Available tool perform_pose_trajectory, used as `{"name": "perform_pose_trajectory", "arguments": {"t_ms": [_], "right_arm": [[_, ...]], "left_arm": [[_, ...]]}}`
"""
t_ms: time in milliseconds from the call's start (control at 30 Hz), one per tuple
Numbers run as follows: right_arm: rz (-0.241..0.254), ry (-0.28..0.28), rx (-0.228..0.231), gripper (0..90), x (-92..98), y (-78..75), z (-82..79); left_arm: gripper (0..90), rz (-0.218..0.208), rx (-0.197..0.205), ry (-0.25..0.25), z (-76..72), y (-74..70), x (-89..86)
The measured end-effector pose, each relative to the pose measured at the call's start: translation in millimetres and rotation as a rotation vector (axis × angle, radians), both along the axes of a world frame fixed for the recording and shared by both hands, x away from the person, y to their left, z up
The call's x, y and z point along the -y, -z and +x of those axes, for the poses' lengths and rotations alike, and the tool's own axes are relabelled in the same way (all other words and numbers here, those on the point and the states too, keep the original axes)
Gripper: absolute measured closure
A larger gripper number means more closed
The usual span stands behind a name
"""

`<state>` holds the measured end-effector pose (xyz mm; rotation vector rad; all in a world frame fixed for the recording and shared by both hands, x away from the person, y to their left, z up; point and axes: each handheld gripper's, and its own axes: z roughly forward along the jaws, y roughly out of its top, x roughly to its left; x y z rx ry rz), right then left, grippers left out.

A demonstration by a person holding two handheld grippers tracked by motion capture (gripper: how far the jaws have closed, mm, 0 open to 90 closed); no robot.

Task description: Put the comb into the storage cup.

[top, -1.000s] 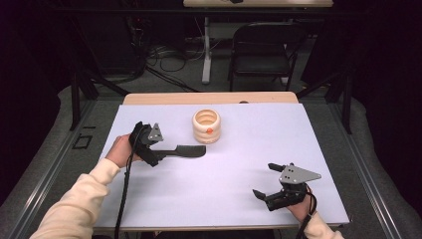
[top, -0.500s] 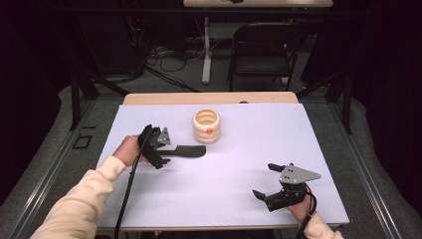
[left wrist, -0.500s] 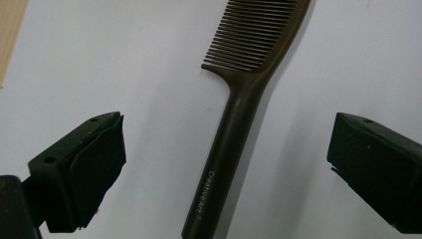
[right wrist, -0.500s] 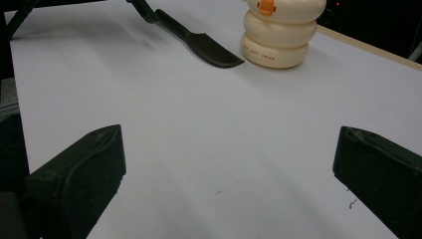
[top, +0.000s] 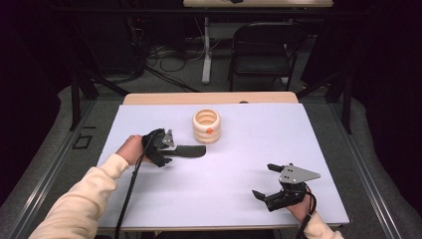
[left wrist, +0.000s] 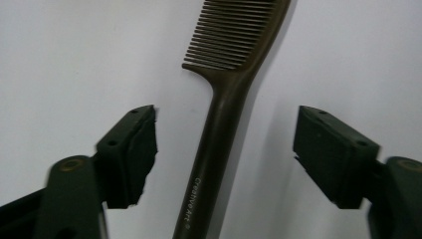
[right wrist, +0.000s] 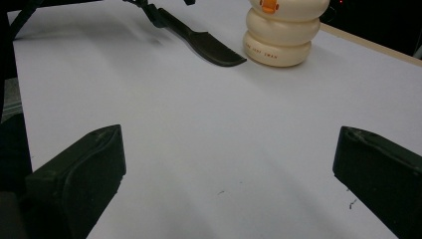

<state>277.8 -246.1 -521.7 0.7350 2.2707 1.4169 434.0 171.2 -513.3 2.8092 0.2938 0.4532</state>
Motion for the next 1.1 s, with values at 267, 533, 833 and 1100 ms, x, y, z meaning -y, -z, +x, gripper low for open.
{"name": "perform_pose_trajectory", "arguments": {"t_ms": [267, 533, 833, 1100], "right_arm": [[-0.004, -0.003, -0.001, 0.0, -0.2, 0.7, 0.5], [-0.007, -0.005, -0.002, 0.0, -0.4, 1.3, 1.1], [-0.008, -0.003, -0.006, 0.0, -0.5, 1.7, 1.0], [-0.009, -0.005, -0.012, 0.0, -0.2, 2.2, 0.9]], "left_arm": [[43.2, 0.042, -0.036, 0.018, 4.1, 5.0, 5.8], [55.0, 0.095, -0.066, 0.047, 12.1, 6.0, 10.1], [64.4, 0.15, -0.086, 0.103, 19.8, 11.8, 16.0], [71.5, 0.178, -0.118, 0.174, 26.6, 11.9, 18.1]]}}
